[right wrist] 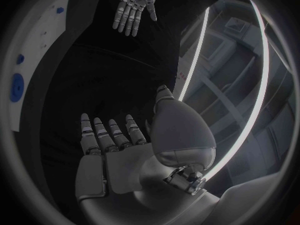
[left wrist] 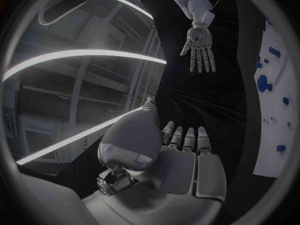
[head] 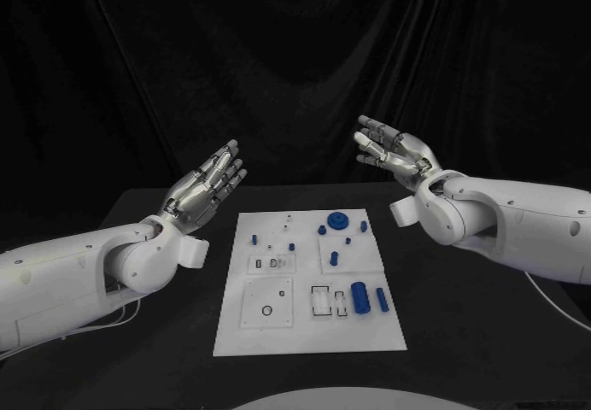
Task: Assemble the parts on the task board
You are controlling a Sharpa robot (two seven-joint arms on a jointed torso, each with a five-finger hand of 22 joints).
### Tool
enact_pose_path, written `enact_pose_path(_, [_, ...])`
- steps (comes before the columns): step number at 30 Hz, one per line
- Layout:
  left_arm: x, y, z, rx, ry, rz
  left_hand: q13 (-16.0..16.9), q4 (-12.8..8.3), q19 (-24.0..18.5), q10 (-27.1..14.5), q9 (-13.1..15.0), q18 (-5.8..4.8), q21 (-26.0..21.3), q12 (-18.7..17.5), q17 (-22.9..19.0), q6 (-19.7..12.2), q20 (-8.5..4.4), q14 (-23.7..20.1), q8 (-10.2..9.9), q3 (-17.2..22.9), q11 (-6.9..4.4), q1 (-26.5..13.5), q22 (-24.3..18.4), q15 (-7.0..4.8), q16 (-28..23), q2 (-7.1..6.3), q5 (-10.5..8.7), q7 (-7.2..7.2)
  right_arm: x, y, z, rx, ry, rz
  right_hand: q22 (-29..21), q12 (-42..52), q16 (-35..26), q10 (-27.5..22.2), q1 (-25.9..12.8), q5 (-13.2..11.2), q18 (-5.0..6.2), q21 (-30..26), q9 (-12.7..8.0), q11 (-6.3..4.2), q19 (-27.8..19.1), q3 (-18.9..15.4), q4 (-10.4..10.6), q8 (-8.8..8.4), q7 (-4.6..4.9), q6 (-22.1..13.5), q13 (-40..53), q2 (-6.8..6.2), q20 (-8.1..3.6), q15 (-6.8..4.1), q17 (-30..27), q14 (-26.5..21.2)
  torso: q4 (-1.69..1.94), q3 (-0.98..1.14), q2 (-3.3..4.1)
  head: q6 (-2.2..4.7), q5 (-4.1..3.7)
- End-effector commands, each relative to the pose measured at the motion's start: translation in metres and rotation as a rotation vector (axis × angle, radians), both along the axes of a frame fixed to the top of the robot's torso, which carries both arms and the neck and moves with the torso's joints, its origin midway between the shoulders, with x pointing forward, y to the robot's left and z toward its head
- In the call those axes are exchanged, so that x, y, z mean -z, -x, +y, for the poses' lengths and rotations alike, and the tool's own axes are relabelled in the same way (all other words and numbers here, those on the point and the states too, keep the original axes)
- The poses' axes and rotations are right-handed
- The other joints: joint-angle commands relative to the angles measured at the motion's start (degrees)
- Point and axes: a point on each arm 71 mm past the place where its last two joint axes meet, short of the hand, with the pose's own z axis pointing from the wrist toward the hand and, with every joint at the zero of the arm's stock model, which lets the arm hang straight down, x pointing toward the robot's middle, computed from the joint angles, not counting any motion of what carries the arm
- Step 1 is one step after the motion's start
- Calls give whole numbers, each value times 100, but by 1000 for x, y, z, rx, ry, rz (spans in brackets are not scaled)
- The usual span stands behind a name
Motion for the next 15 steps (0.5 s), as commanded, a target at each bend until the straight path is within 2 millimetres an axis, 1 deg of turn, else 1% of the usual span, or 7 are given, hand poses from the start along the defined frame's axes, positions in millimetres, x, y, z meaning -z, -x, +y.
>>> enact_pose_path(1, [-14,2,2,-7,-59,-101,-18,58,15,23,27,-45,-54,48,-39,128,-68,77,28,-368,67,241,-61,-246,-55,-26,192,-75,-14,1,10,-141,388,-89,43,-53,-63,7,236,146,-100,161,30,-18,231,-3,-52,-106,-35,-27,56,44,-18,-34,75,49,14,-24,127,12,11])
enact_pose_path(3, [-20,3,6,-25,-70,-130,-7,62,15,30,34,-94,-54,96,-39,191,-77,77,36,-357,73,291,-61,-210,-55,-13,265,-21,-27,-2,12,-160,536,-123,40,-51,26,82,908,395,-85,220,27,27,542,215,-504,-111,-20,-59,62,114,-25,-65,98,303,19,-39,202,32,13])
enact_pose_path(4, [-24,4,8,-31,-73,-141,-7,62,15,30,34,-95,-54,97,-39,192,-77,77,36,-356,73,292,-61,-209,-55,-13,267,-20,-34,-4,13,-170,618,-142,51,-35,132,117,924,109,-42,287,26,79,792,584,-364,-111,28,-63,64,-167,-27,-9,106,546,23,-50,254,51,15])
enact_pose_path(6, [-28,7,11,-37,-76,-155,-2,62,15,34,42,-117,-54,125,-39,265,-63,77,46,-347,73,332,-61,-179,-55,2,341,36,-45,-6,17,-191,771,-183,143,70,557,239,1028,46,101,567,32,140,1593,776,-348,-106,23,-37,84,-304,-48,12,209,1387,28,-60,291,21,31])
enact_pose_path(7, [-30,8,11,-38,-76,-159,-2,63,15,34,43,-120,-54,124,-39,271,-57,77,47,-345,72,340,-61,-169,-55,8,353,50,-48,-7,18,-200,823,-199,218,195,891,409,1208,-92,316,830,50,179,2488,958,-314,-79,112,141,102,-463,-66,-123,276,2355,29,-64,304,13,40])
enact_pose_path(10, [-34,10,12,-34,-74,-168,-3,66,15,33,44,-122,-54,125,-39,289,-35,77,47,-338,87,353,-61,-147,-55,30,380,86,-57,-8,26,-235,1046,-279,262,550,1190,1035,1444,-243,510,1045,84,185,3495,1133,-369,-24,262,557,152,-513,-169,-448,419,3623,35,-87,377,27,65])
enact_pose_path(15, [-38,11,10,-13,-64,-173,-5,64,15,28,44,-106,-54,116,-39,305,13,77,47,-323,95,393,-61,-120,-55,66,466,138,-62,-10,43,-280,1303,-423,387,1011,1524,2423,1617,-553,488,1396,190,6,4731,1198,-548,172,264,1686,242,-513,-746,-990,709,5108,63,-145,542,145,29])
